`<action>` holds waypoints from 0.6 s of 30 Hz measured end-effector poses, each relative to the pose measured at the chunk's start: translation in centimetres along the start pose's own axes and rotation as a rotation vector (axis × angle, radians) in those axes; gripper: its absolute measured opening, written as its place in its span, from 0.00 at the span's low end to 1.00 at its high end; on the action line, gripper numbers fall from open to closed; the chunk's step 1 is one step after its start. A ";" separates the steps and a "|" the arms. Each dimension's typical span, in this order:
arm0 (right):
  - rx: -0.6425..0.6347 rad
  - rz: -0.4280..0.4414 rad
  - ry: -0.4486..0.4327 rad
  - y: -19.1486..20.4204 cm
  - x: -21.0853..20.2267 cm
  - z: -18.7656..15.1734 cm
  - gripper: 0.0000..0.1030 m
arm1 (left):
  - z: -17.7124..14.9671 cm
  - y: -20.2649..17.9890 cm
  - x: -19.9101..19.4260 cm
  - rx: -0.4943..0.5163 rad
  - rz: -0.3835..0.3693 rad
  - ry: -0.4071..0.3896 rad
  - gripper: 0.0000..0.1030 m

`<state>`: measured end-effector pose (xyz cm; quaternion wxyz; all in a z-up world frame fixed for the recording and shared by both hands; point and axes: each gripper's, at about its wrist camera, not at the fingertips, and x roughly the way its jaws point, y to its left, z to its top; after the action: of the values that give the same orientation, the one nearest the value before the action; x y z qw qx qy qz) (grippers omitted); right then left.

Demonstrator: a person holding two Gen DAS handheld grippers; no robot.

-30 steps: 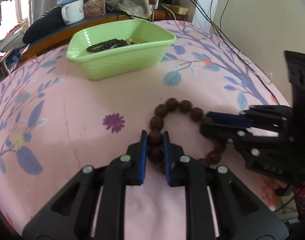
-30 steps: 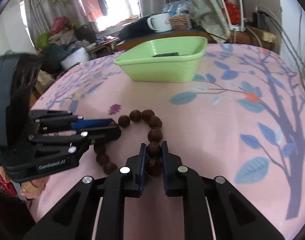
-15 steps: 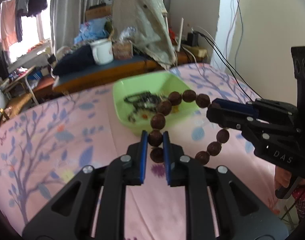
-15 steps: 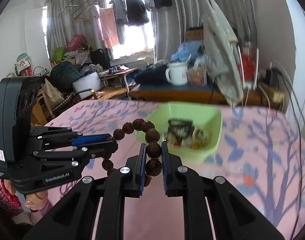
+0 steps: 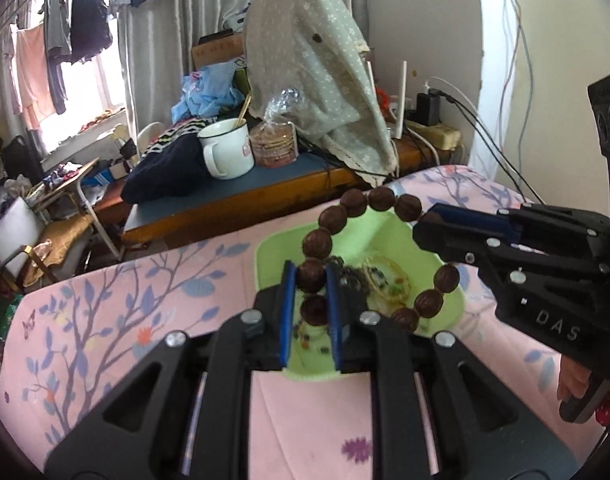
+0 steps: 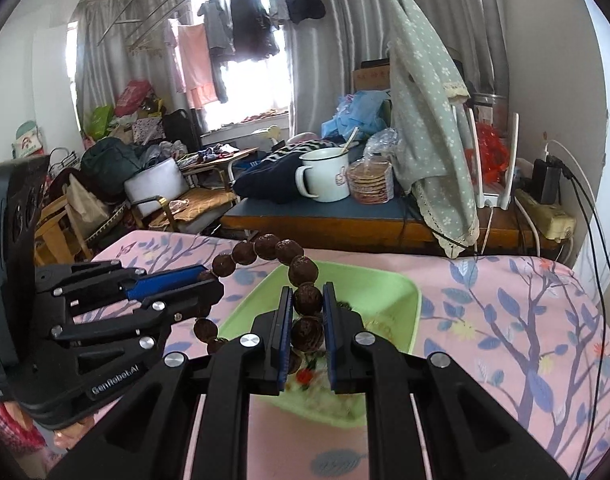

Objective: Organize jewelry
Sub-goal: 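Carry the brown bracelet with both tools into the basket and open them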

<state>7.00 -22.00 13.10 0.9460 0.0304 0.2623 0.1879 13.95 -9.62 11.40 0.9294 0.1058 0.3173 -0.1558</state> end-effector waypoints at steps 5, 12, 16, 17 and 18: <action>0.026 -0.002 0.027 -1.4 2.1 0.4 0.00 | 0.9 0.4 3.1 -0.026 0.013 0.036 0.14; 0.064 -0.054 0.076 -3.1 6.1 -0.9 0.00 | 0.8 2.6 6.8 -0.114 0.032 0.104 0.47; 0.138 -0.031 0.024 -3.2 4.1 -1.4 0.00 | 0.0 3.3 4.2 -0.131 0.019 0.051 0.47; 0.163 -0.029 0.017 -2.9 3.3 -1.7 0.00 | -0.4 3.3 3.1 -0.135 0.030 0.026 0.47; 0.179 -0.033 0.011 -2.5 2.6 -2.0 0.00 | -0.9 3.2 1.9 -0.142 0.041 -0.002 0.47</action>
<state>8.88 -23.48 9.76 0.9409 0.1097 0.2839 0.1484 16.01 -6.80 9.79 0.9379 0.0457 0.3244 -0.1140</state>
